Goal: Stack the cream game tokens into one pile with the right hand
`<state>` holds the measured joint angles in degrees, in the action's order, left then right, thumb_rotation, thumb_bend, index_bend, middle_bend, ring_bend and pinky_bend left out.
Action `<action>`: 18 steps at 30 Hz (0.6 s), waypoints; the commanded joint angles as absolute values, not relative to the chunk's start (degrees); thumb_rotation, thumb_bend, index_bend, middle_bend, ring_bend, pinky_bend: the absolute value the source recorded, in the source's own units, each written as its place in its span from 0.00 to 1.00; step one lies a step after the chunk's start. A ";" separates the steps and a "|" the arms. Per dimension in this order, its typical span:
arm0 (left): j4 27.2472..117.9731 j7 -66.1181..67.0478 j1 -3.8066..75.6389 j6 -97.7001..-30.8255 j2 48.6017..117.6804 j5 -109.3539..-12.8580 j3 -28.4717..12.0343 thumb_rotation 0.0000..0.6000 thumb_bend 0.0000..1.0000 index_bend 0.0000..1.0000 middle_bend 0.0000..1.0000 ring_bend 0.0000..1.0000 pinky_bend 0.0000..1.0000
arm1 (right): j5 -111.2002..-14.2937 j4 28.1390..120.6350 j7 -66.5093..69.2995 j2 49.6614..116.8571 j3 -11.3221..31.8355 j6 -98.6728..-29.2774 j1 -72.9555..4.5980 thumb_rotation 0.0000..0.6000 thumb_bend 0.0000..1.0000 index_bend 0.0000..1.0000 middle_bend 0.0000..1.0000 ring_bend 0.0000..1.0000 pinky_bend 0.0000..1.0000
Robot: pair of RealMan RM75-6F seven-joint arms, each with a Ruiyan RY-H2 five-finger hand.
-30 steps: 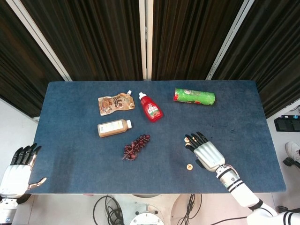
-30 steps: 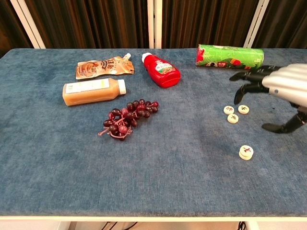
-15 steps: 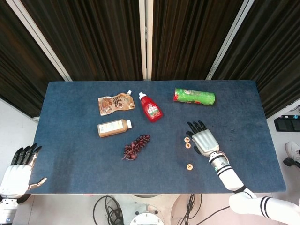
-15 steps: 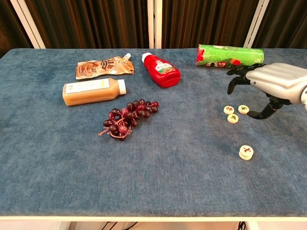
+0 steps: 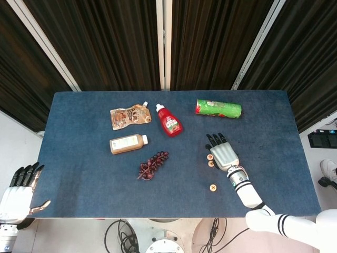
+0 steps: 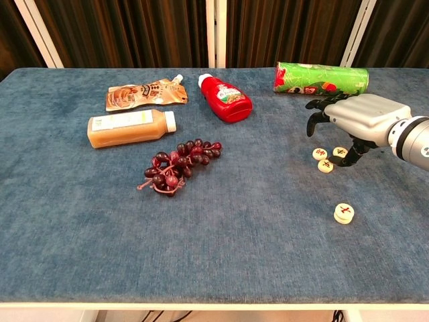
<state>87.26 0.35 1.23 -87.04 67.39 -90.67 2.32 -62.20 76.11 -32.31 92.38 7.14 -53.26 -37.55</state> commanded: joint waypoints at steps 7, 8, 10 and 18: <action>86.87 -0.03 1.11 -86.95 67.52 -90.48 2.35 1.00 0.11 0.00 0.00 0.00 0.00 | -61.99 73.99 -31.76 93.14 6.52 -52.92 -37.78 1.00 0.28 0.33 0.02 0.00 0.00; 86.85 -0.01 1.12 -86.94 67.56 -90.47 2.33 1.00 0.11 0.00 0.00 0.00 0.00 | -62.08 73.88 -31.66 93.20 6.47 -52.90 -37.82 1.00 0.28 0.33 0.02 0.00 0.00; 86.87 0.04 1.12 -86.95 67.56 -90.48 2.31 1.00 0.11 0.00 0.00 0.00 0.00 | -62.28 73.70 -31.41 93.37 6.37 -52.85 -37.90 1.00 0.28 0.35 0.02 0.00 0.00; 87.01 0.09 1.11 -86.84 67.44 -90.38 2.30 1.00 0.11 0.00 0.00 0.00 0.00 | -62.99 73.27 -30.78 93.99 5.89 -52.88 -38.02 1.00 0.29 0.38 0.02 0.00 0.00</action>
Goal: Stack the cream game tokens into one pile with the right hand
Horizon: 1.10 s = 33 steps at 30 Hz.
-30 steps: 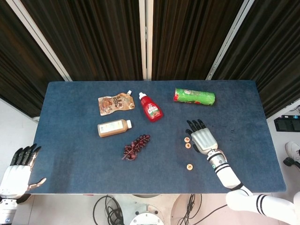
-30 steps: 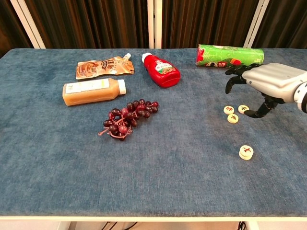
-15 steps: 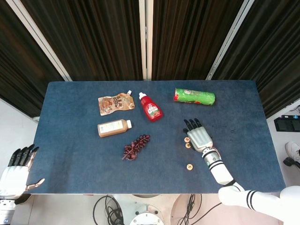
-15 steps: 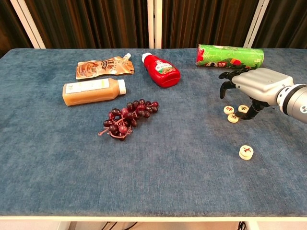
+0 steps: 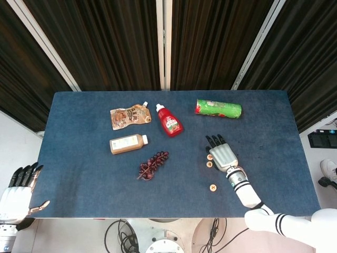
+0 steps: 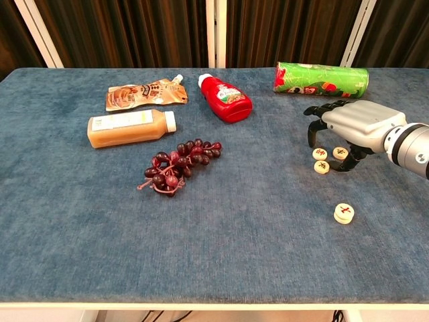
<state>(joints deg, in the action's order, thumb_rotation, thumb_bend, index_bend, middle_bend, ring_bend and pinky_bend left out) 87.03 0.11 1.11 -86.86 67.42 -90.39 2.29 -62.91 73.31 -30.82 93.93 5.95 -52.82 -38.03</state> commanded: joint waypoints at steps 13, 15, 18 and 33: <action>86.76 -0.41 1.03 -86.82 67.43 -90.42 2.37 1.00 0.11 0.00 0.00 0.00 0.00 | -63.41 72.19 -30.41 94.84 5.94 -54.08 -37.71 1.00 0.29 0.50 0.03 0.00 0.00; 86.72 -0.55 1.04 -86.79 67.42 -90.41 2.38 1.00 0.11 0.00 0.00 0.00 0.00 | -63.67 72.21 -30.10 94.87 6.01 -54.40 -37.62 1.00 0.29 0.52 0.03 0.00 0.00; 86.69 -0.67 1.04 -86.72 67.38 -90.34 2.37 1.00 0.11 0.00 0.00 0.00 0.00 | -64.43 73.05 -29.19 94.26 6.38 -55.03 -37.56 1.00 0.29 0.52 0.04 0.00 0.00; 87.28 0.48 1.24 -86.29 67.52 -90.17 2.28 1.00 0.11 0.00 0.00 0.00 0.00 | -78.79 90.39 -19.04 77.99 0.53 -54.38 -36.25 1.00 0.28 0.54 0.03 0.00 0.00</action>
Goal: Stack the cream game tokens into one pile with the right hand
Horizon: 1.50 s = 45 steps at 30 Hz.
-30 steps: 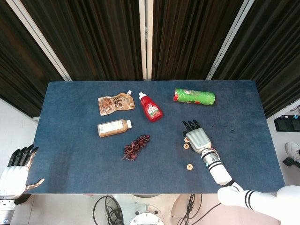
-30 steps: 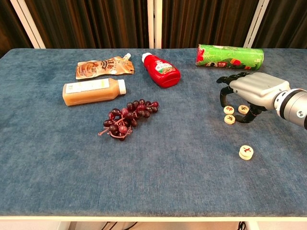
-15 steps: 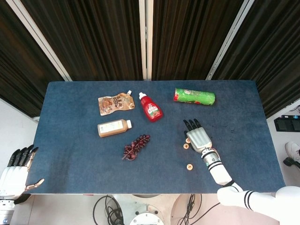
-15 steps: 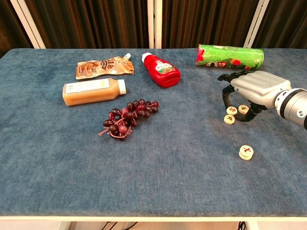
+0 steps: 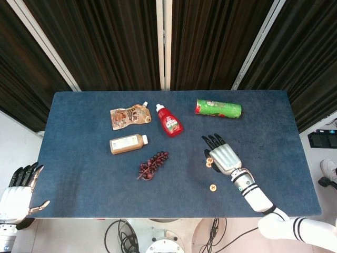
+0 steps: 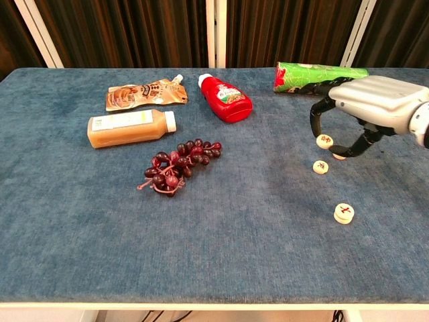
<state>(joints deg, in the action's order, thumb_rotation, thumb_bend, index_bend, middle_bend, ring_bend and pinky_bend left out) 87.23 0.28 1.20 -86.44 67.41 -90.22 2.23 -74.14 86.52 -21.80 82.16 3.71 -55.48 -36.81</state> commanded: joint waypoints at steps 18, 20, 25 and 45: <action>88.10 2.33 1.01 -87.90 67.77 -90.65 1.71 1.00 0.11 0.00 0.00 0.00 0.00 | -87.50 92.34 -18.52 74.92 -5.52 -55.56 -33.22 1.00 0.27 0.55 0.02 0.00 0.00; 88.01 2.20 0.93 -88.07 67.81 -90.65 1.69 1.00 0.11 0.00 0.00 0.00 0.00 | -87.79 91.91 -18.76 75.24 -5.60 -55.59 -33.09 1.00 0.27 0.55 0.02 0.00 0.00; 87.65 1.85 0.92 -87.96 67.99 -90.66 1.75 1.00 0.11 0.00 0.00 0.00 0.00 | -88.12 91.09 -19.49 76.37 -5.65 -55.56 -32.69 1.00 0.27 0.55 0.02 0.00 0.00; 87.37 1.10 0.81 -88.17 67.87 -91.02 1.92 1.00 0.11 0.00 0.00 0.00 0.00 | -87.92 90.80 -21.68 77.84 -5.16 -54.70 -32.14 1.00 0.27 0.53 0.01 0.00 0.00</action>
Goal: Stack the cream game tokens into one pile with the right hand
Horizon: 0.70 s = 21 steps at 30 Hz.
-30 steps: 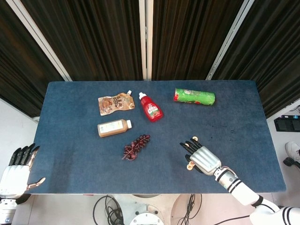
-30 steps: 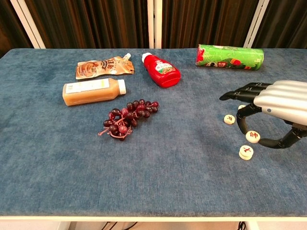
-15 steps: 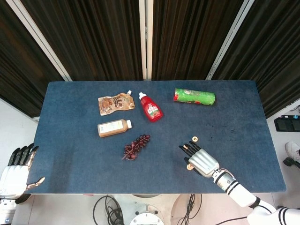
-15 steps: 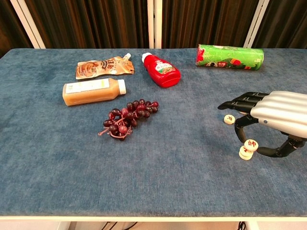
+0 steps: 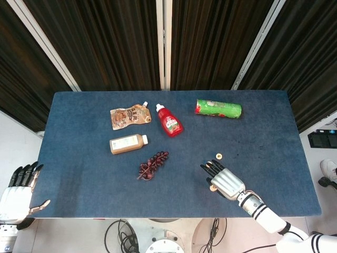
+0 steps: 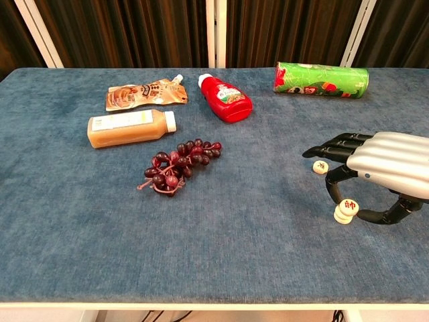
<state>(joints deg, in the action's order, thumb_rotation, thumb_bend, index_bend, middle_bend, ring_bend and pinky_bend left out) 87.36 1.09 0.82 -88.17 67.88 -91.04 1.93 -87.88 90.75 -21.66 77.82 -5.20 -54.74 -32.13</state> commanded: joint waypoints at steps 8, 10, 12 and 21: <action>87.53 1.09 0.80 -88.10 67.69 -90.94 1.92 1.00 0.11 0.00 0.00 0.00 0.00 | -87.54 90.86 -22.30 77.82 -4.89 -54.14 -32.21 1.00 0.27 0.51 0.01 0.00 0.00; 87.48 0.99 0.80 -88.05 67.71 -90.90 1.92 1.00 0.11 0.00 0.00 0.00 0.00 | -87.38 90.91 -22.53 77.83 -4.84 -54.04 -32.18 1.00 0.27 0.50 0.01 0.00 0.00; 87.45 0.99 0.83 -87.97 67.72 -90.88 1.93 1.00 0.11 0.00 0.00 0.00 0.00 | -87.29 90.96 -22.72 77.84 -4.82 -53.94 -32.16 1.00 0.27 0.49 0.01 0.00 0.00; 87.48 0.89 0.80 -88.00 67.64 -90.87 1.92 1.00 0.11 0.00 0.00 0.00 0.00 | -86.85 91.27 -23.16 77.63 -4.64 -53.51 -32.18 1.00 0.27 0.42 0.00 0.00 0.00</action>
